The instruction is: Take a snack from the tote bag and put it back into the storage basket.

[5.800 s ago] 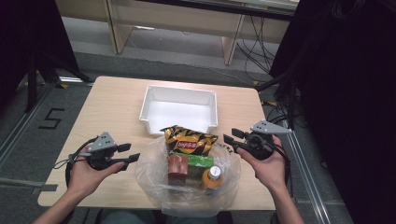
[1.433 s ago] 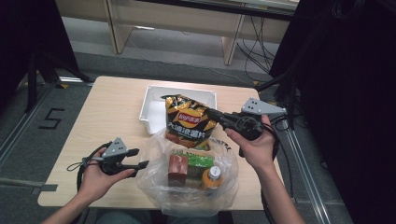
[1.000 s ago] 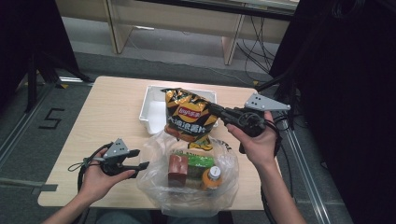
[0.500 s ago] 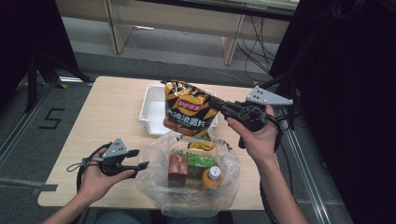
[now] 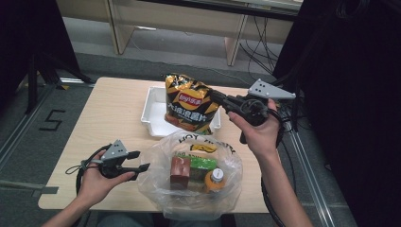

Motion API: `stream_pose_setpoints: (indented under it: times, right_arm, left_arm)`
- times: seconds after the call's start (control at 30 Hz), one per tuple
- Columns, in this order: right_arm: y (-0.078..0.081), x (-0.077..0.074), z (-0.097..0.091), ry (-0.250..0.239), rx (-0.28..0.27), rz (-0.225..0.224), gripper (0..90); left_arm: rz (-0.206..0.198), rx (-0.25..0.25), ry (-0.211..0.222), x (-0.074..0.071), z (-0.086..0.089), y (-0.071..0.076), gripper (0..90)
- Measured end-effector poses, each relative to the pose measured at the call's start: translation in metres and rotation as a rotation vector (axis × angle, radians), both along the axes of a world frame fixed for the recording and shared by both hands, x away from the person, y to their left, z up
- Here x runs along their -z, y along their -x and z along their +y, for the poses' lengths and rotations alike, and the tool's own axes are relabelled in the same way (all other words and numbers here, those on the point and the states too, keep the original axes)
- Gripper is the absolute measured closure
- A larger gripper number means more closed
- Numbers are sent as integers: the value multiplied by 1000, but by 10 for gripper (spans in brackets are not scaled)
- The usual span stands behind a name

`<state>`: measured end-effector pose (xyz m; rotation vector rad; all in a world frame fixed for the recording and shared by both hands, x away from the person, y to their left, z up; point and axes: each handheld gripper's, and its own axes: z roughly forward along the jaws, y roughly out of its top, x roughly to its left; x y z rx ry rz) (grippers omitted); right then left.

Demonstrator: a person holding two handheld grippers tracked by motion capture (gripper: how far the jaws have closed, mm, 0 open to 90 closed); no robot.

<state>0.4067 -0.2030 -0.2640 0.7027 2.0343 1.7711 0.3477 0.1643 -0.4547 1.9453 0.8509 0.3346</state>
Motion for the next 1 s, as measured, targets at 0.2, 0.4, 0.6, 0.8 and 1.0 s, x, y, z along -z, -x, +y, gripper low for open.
stream_pose_setpoints:
  times: [0.2, 0.4, 0.6, 0.8, 1.0]
  right_arm:
    - [-6, -4, 1, 3, 7, -8, 900]
    - [-11, -2, 2, 5, 14, -6, 900]
    - [-15, -2, 4, 11, 24, 2, 900]
    - [-19, -1, 4, 13, 34, 6, 900]
    - [-24, 0, 4, 16, 50, 15, 900]
  left_arm:
    - [0, -8, -1, -1, 1, 0, 389]
    - [-13, 5, -3, -2, 2, -1, 389]
    - [-20, 3, -4, -2, 2, 0, 389]
    - [-21, 2, -2, -3, 2, -1, 389]
    - [-21, 5, -5, -3, 2, 0, 391]
